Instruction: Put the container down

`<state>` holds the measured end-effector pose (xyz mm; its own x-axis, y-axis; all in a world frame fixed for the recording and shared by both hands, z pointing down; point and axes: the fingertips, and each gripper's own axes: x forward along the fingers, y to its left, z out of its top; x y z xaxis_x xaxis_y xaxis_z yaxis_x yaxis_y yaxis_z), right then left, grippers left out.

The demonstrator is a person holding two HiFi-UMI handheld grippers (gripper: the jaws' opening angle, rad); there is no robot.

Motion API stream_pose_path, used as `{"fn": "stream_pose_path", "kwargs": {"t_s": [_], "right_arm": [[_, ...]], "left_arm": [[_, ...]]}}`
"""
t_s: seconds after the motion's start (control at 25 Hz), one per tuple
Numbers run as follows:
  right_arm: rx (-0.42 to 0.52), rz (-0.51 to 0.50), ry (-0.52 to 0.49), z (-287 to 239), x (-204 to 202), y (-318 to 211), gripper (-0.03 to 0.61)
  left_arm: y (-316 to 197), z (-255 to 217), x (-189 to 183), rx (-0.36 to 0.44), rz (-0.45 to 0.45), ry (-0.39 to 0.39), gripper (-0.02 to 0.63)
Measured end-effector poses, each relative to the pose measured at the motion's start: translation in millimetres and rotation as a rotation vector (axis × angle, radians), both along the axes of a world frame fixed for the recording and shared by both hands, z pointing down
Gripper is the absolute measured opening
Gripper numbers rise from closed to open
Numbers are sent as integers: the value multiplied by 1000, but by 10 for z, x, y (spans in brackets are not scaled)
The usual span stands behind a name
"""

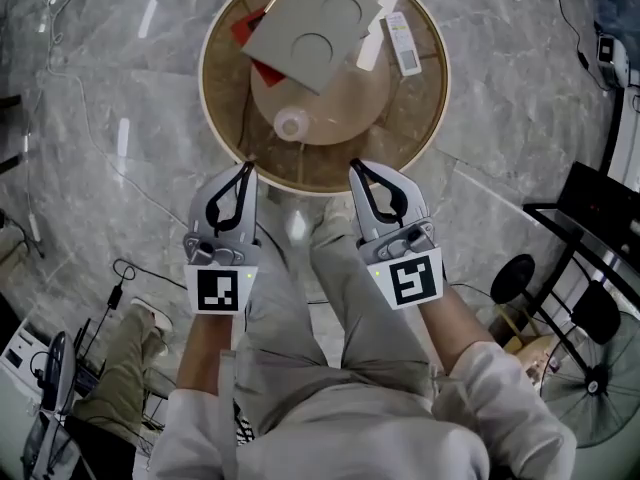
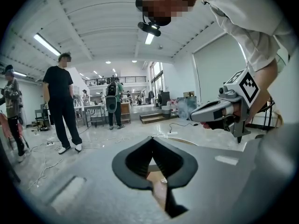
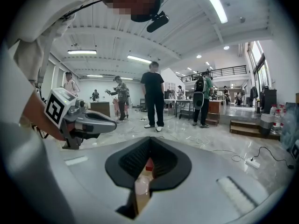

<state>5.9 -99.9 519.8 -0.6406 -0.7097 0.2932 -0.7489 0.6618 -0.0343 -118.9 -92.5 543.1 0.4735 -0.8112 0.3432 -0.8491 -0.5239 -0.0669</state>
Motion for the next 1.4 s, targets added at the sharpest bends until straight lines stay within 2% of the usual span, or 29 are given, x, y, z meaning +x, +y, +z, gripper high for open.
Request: {"fn": "stream_pose_path", "kwargs": {"t_s": [0.28,0.44,0.76,0.96,1.08,1.4], "right_arm": [[-12,14,-8,-312,-11,116,2],[-19,20,-15,-460,-13,161,2],[-16,18,-9,-676,11,264,2],[-5,17,-12,-787,-3,309,2],[-3,21,-8,-819,7,310,2],[-8,30,-11,-869,31,342,2]], "left_arm": [[77,-355,-75,0,-32,34,5],[73,-496,-106,8,-18,2,5],[97,-731,-76,22,-38,40,5],[172,-788,-59,21,3,-14,5],[173,-832,-50,20,-27,32,5],[195,-872,14,16,-12,34,5]]}}
